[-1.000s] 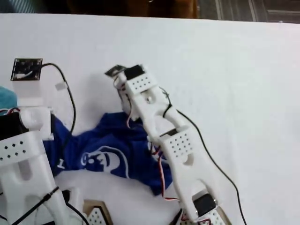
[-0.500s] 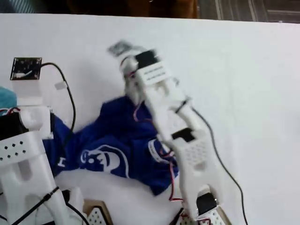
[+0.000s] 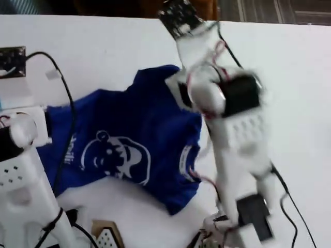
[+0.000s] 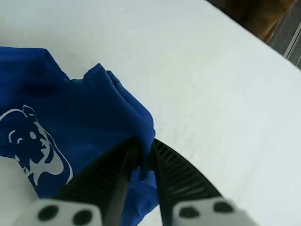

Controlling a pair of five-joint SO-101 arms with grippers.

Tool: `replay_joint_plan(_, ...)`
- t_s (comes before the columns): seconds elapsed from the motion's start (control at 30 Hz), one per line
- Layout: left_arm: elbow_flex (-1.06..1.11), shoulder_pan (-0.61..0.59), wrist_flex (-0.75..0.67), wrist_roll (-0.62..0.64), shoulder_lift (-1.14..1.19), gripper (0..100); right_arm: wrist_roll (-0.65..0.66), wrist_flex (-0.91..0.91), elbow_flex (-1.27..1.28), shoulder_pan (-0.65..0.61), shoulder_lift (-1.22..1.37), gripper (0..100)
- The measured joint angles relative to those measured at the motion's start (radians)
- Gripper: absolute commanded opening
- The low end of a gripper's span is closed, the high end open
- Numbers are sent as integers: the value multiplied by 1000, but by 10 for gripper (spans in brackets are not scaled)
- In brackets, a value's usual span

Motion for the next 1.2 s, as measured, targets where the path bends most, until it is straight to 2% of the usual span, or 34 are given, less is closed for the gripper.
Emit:
replay_joint_plan(0.2,-210,-2,121,0,0,25,0,0,6,-5,-255,19)
replay_joint_plan(0.37,-313,5,133,2,-52,25,0,0,6,-5,-368,19)
replay_joint_plan(0.53,-334,141,135,2,-186,24,-14,0,6,-2,-411,19)
replay_joint_plan(0.67,-336,196,135,28,-267,24,-91,0,-37,75,-419,19)
replay_joint_plan(0.97,-348,170,135,29,-364,24,-117,0,-327,308,-430,18)
replay_joint_plan(1.2,-348,163,63,29,-459,25,-117,2,-433,356,-489,18)
